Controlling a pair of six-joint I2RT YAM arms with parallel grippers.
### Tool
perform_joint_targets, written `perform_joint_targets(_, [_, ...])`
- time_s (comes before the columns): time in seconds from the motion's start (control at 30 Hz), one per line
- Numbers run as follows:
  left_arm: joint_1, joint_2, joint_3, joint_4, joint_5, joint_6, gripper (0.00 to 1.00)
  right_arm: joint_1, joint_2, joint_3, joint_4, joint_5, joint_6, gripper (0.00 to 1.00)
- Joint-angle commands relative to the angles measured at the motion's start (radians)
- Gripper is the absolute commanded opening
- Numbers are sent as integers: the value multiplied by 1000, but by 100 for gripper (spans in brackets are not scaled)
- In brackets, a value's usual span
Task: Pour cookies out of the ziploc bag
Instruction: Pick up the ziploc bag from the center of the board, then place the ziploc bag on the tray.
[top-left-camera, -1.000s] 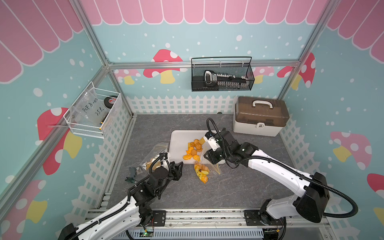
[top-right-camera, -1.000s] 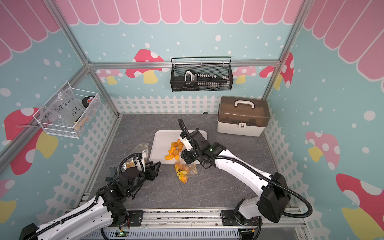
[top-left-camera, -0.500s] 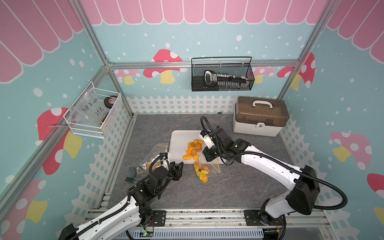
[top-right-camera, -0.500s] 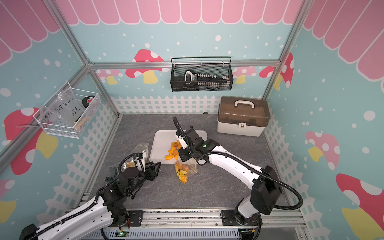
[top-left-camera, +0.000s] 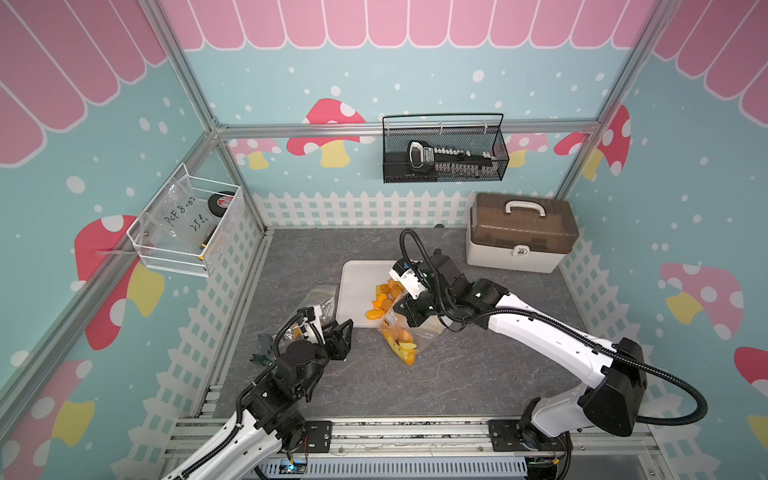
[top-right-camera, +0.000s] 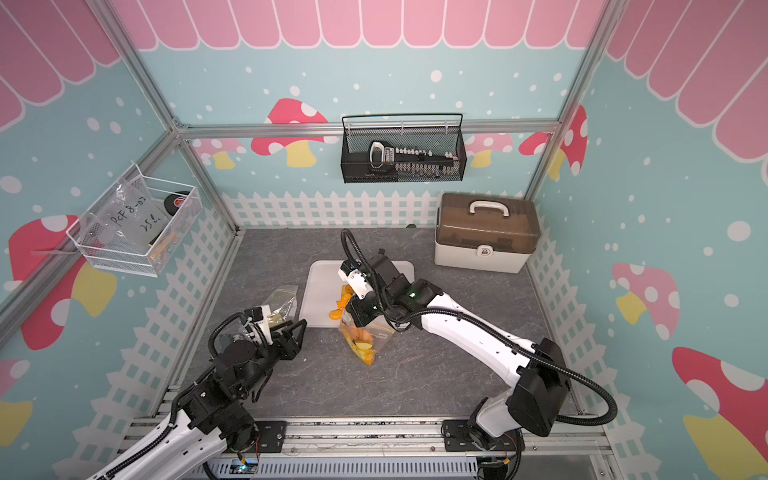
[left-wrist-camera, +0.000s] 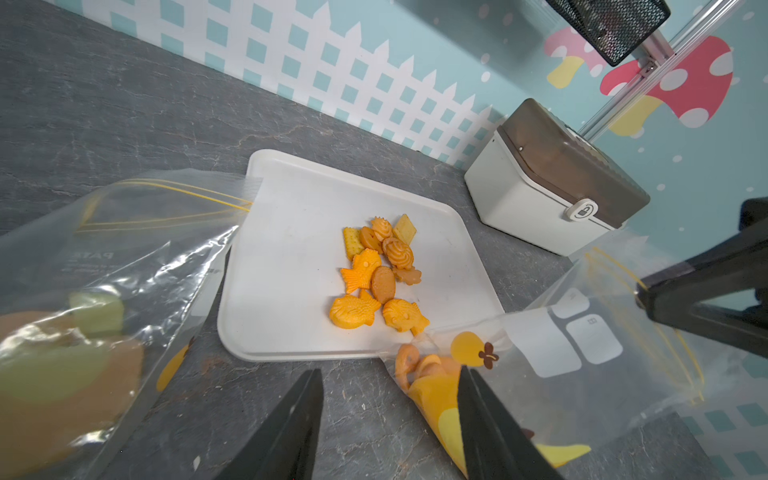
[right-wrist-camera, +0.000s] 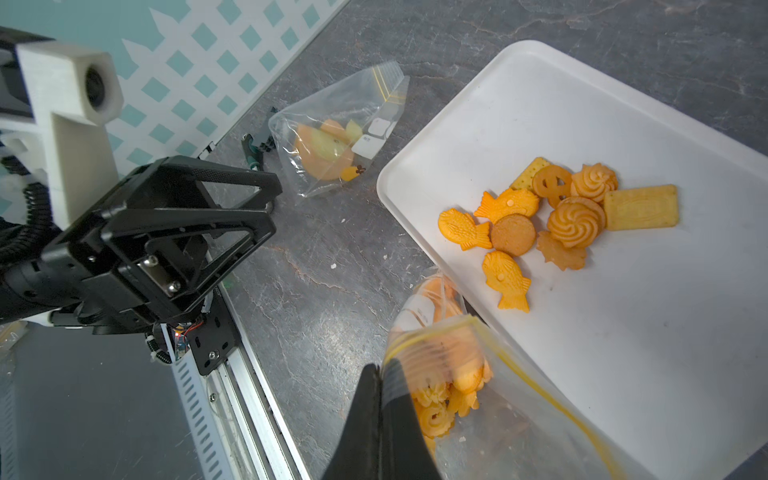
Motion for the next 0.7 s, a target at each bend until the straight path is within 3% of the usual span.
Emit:
perform_joint_targets(0.0, [29, -46, -15, -76, 4, -24, 56, 5, 37, 81, 56, -15, -18, 0])
perform_joint_targets(0.33, [73, -159, -16, -157, -47, -24, 54, 5, 244, 303, 149, -69, 15, 0])
perform_joint_targets(0.67, [100, -163, -9, -149, -53, -18, 53, 4, 479, 567, 209, -88, 67, 0])
